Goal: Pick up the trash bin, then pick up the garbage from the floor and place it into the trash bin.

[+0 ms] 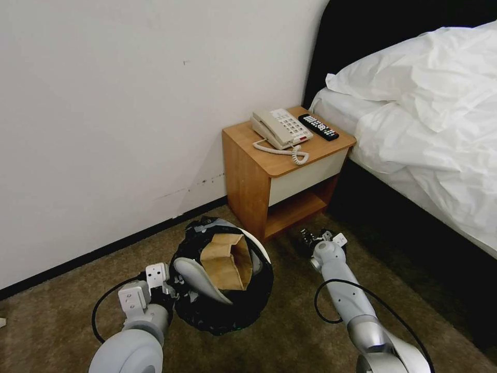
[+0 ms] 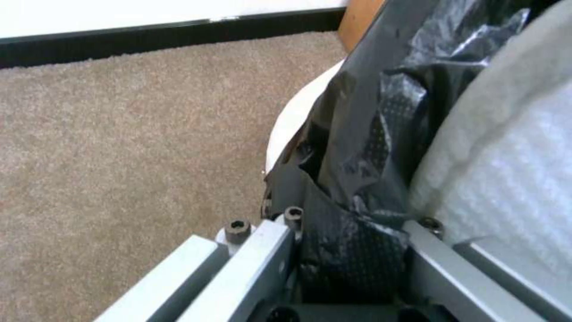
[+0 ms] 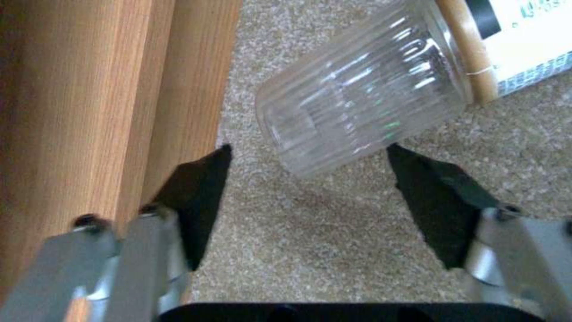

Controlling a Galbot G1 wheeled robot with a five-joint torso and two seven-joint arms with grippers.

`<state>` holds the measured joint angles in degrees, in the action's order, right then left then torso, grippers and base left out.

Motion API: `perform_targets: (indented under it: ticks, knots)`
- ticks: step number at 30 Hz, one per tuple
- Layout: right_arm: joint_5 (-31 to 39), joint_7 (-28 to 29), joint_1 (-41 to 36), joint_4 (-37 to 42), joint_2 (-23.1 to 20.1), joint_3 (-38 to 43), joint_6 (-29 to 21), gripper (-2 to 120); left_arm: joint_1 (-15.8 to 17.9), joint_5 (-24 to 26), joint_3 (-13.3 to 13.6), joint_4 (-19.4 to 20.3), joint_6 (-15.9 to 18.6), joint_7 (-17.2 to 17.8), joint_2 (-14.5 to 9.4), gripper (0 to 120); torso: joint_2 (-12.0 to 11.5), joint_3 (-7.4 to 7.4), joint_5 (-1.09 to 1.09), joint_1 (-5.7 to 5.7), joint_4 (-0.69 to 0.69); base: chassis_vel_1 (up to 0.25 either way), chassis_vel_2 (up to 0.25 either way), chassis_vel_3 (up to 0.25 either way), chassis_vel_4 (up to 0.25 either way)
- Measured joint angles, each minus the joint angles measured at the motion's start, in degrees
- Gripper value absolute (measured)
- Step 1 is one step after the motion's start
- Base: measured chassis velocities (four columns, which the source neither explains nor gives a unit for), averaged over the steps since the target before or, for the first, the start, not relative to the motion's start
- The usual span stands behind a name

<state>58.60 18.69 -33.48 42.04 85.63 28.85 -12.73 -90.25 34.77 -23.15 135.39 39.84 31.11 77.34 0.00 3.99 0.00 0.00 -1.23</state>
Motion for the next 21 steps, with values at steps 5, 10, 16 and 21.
perform_targets:
  ticks: [5, 10, 16, 21]
  knots:
    - [0.0, -0.1, 0.0, 0.0, -0.2, 0.0, 0.0, 48, -0.1, -0.8, 0.2, -0.2, -0.1, -0.5, 0.3, 0, 0.0, 0.0, 0.0, 0.0, 0.0, 0.0, 0.0, 0.0, 0.0]
    - [0.0, -0.2, 0.0, -0.1, -0.3, 0.0, 0.1, 33, -0.3, -1.2, 0.4, -0.2, -0.2, -0.7, 0.6, 0, 0.0, 0.0, 0.0, 0.0, 0.0, 0.0, 0.0, 0.0, 0.0]
    - [0.0, -0.3, -0.1, -0.1, -0.3, 0.0, 0.1, 9, -0.5, -1.6, 0.4, -0.3, -0.3, -0.8, 0.7, 0, 0.0, 0.0, 0.0, 0.0, 0.0, 0.0, 0.0, 0.0, 0.0]
    - [0.0, -0.3, -0.4, 0.4, -0.4, -0.1, 0.1, 0, -0.6, -1.7, 0.4, -0.3, -0.4, -0.9, 0.8, 0, 0.0, 0.0, 0.0, 0.0, 0.0, 0.0, 0.0, 0.0, 0.0]
